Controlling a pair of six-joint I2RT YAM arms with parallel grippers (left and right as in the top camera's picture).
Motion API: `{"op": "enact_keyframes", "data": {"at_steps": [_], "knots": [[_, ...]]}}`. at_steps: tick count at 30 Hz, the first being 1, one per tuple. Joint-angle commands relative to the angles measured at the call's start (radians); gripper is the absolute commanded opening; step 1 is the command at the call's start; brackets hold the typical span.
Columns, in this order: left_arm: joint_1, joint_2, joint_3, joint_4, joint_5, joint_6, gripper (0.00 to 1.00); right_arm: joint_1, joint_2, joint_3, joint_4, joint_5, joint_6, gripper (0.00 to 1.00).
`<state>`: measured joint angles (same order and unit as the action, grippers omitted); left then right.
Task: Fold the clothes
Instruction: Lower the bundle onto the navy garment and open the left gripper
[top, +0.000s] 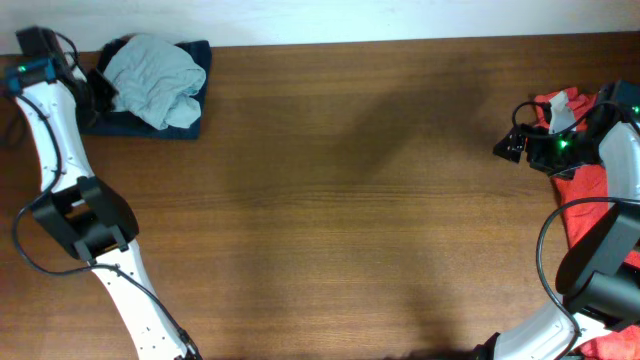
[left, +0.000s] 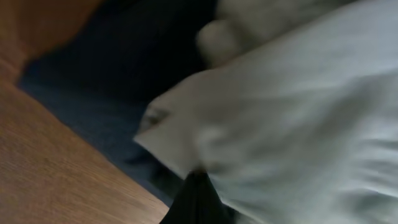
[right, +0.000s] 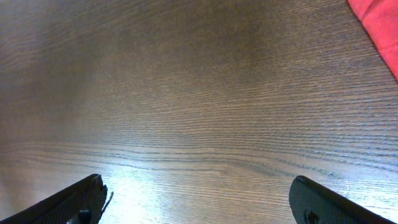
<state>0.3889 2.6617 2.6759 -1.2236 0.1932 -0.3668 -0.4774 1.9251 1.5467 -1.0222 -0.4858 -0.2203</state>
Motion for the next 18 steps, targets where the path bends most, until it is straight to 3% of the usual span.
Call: {"op": "enact_keyframes", "data": {"at_steps": [1,6,13,18], "knots": [[0.025,-0.007,0.004,-0.003,-0.014,-0.01,0.0,-0.001,-0.006,0.014,-0.003,0.009,-0.008,0.98],[0.024,-0.079,0.068,-0.004,0.085,-0.01,0.0,-0.001,-0.006,0.014,-0.003,0.009,-0.008,0.99],[-0.015,-0.129,0.089,0.204,0.556,-0.011,0.09,-0.001,-0.006,0.014,-0.003,0.009,-0.008,0.99],[-0.064,-0.067,0.083,0.298,0.597,-0.029,0.09,-0.001,-0.006,0.014,-0.003,0.009,-0.008,0.99]]}}
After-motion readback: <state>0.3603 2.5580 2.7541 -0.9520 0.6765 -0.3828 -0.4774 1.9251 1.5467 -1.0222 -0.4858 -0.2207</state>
